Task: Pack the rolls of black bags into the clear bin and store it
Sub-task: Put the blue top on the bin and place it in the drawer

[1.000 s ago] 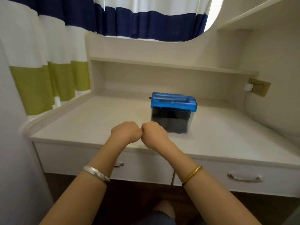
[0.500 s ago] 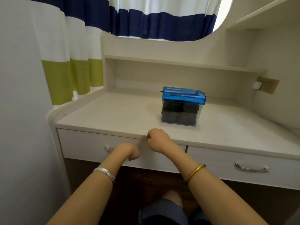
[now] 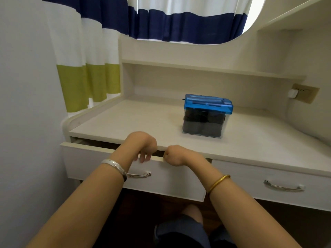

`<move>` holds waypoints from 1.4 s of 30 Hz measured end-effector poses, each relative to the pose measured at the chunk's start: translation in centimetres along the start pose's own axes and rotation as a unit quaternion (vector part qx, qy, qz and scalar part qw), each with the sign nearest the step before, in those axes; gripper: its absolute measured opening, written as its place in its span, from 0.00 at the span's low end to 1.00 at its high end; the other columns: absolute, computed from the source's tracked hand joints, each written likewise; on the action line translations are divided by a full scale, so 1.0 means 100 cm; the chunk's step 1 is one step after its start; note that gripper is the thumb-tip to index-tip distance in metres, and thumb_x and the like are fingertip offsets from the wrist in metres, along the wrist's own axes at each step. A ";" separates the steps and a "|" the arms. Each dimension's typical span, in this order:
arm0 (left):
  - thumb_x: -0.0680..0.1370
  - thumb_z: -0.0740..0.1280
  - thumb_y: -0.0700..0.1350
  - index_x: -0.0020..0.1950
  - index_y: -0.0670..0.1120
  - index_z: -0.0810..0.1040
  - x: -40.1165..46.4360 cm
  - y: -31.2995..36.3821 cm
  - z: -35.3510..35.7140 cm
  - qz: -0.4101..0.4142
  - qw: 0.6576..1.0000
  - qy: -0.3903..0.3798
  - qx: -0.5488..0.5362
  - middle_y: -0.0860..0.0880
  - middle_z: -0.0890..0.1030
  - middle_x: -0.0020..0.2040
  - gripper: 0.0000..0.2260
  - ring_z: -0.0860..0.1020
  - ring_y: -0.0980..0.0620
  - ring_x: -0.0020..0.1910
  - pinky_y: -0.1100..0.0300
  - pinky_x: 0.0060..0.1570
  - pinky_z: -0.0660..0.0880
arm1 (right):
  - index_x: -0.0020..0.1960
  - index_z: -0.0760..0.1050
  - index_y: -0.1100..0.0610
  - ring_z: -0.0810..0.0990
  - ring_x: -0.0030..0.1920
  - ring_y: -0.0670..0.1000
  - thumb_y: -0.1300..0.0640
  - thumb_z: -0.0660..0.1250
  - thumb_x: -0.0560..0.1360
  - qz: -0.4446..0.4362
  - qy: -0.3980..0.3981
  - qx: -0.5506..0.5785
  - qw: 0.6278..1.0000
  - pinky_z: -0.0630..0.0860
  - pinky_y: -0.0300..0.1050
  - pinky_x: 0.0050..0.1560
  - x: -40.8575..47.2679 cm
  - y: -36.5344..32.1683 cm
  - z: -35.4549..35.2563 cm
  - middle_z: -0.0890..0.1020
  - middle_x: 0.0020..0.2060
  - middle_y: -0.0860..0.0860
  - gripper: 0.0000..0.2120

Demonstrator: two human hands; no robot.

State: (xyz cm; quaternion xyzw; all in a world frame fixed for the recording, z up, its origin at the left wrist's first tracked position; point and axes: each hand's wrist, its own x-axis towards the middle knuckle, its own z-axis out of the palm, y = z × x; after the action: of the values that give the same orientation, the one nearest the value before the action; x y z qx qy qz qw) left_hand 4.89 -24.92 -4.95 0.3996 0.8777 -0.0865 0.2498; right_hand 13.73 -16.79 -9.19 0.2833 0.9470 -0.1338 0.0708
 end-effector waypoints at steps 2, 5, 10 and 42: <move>0.79 0.55 0.40 0.58 0.40 0.77 -0.004 0.001 -0.005 0.012 0.999 0.038 -0.005 0.42 0.81 0.57 0.14 0.78 0.47 0.39 0.53 0.50 0.75 | 0.63 0.74 0.62 0.73 0.49 0.56 0.59 0.55 0.78 -0.003 -0.007 0.000 1.000 0.67 0.44 0.50 -0.002 -0.001 -0.004 0.78 0.58 0.59 0.17; 0.79 0.57 0.39 0.59 0.39 0.76 -0.006 0.004 -0.005 0.017 0.998 0.052 -0.004 0.40 0.81 0.57 0.13 0.77 0.47 0.35 0.55 0.42 0.74 | 0.62 0.74 0.61 0.73 0.48 0.55 0.59 0.58 0.76 -0.003 -0.023 0.003 1.000 0.70 0.46 0.50 -0.005 -0.002 -0.007 0.78 0.54 0.58 0.16; 0.78 0.57 0.40 0.55 0.38 0.77 -0.017 0.007 0.004 0.025 0.998 0.058 0.027 0.40 0.81 0.54 0.12 0.78 0.45 0.38 0.57 0.34 0.73 | 0.53 0.74 0.57 0.74 0.36 0.50 0.57 0.61 0.77 0.002 -0.094 0.051 0.994 0.73 0.41 0.37 -0.015 -0.009 -0.009 0.76 0.41 0.53 0.07; 0.80 0.51 0.50 0.55 0.41 0.74 0.040 0.087 -0.095 0.118 0.904 0.385 -0.143 0.45 0.74 0.44 0.17 0.72 0.46 0.43 0.56 0.42 0.68 | 0.54 0.76 0.59 0.76 0.48 0.53 0.60 0.59 0.76 0.127 0.450 0.455 0.758 0.73 0.45 0.45 -0.001 0.099 -0.120 0.78 0.46 0.54 0.10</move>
State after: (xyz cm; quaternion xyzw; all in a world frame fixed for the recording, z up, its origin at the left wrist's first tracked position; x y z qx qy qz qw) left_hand 5.64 -13.17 1.60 0.4621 0.8551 0.2306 -0.0447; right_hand 18.57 -5.40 0.14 0.4273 0.6527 -0.3956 -0.4847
